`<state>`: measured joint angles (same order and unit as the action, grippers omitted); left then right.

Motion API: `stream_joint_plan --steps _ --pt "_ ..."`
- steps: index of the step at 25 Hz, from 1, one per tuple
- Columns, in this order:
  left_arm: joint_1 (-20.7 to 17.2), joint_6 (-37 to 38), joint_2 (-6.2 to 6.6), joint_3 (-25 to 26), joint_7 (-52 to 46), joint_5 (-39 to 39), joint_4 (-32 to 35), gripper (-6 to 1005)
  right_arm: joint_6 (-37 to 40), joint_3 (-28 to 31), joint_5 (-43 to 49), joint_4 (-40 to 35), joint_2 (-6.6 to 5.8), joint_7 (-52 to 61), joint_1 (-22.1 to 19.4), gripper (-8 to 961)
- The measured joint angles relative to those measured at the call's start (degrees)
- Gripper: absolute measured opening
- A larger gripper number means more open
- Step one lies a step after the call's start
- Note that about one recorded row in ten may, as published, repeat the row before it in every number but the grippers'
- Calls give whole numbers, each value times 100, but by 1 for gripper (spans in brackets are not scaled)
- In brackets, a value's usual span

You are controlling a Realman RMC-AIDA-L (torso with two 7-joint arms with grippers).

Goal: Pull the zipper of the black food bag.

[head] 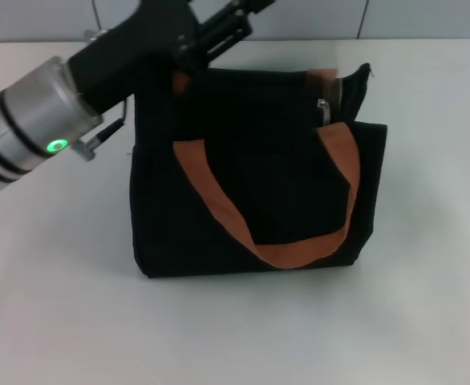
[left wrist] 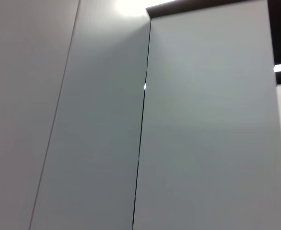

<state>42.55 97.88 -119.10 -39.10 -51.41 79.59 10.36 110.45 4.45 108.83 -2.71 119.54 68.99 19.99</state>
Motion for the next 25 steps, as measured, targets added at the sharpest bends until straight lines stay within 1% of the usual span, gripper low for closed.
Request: stream_joint_plan --steps 2,3,5,8,9,10,11,12,14,15,16,17,18,19,21,22,23,24,25 --pt "-56 131 8 0 -16 -56 4 541 94 9 -10 58 -1 -182 -16 745" --pt "-426 510 19 0 -114 -180 266 567 140 10 -11 62 -1 -233 -18 745" --pt "-630 593 18 0 -191 -226 407 618 154 4 -12 59 -1 -241 -18 744" --pt "-630 593 18 0 -191 -226 407 696 104 33 -14 66 0 -317 -25 744" --pt "-777 653 22 0 -259 -274 452 722 104 33 -14 66 0 -317 -25 744" --pt "-777 653 22 0 -259 -274 452 729 76 75 -17 75 3 -361 -30 744" --pt "-1469 957 49 -44 -339 -343 827 735 65 108 -19 80 5 -388 -35 743" --pt "-1469 957 49 -44 -339 -343 827 742 69 124 -21 82 6 -405 -36 743" --pt "-2083 1091 59 -141 -276 -271 1349 755 95 127 -22 85 7 -499 -30 743" --pt "-2184 1094 69 -171 -245 -233 1461 761 97 112 -13 88 7 -602 -7 743" --pt "-2382 1104 92 -237 -166 -112 1683 768 102 101 -1 89 7 -708 15 743" --pt "-2382 1104 92 -237 -166 -112 1683 768 110 96 10 89 7 -806 44 743" --pt "-2642 1205 171 -375 64 373 2043 768 148 16 75 76 7 -1274 136 742" --pt "-2686 1231 187 -405 131 477 2096 768 148 16 75 76 7 -1274 136 742" --pt "-2771 1308 224 -504 372 873 2225 768 154 -257 214 48 3 -2154 266 742" --pt "-2771 1308 224 -504 372 873 2225 768 162 -394 296 33 -1 -2479 320 742" --pt "-2779 1344 235 -559 503 1387 2293 768 390 -967 621 -158 -23 -3042 501 742" --pt "-2771 1344 236 -558 501 1480 2298 768 390 -967 621 -158 -23 -3042 501 742" --pt "-2741 1344 234 -561 490 1687 2307 768 581 -1247 786 -304 -25 -3161 576 741"
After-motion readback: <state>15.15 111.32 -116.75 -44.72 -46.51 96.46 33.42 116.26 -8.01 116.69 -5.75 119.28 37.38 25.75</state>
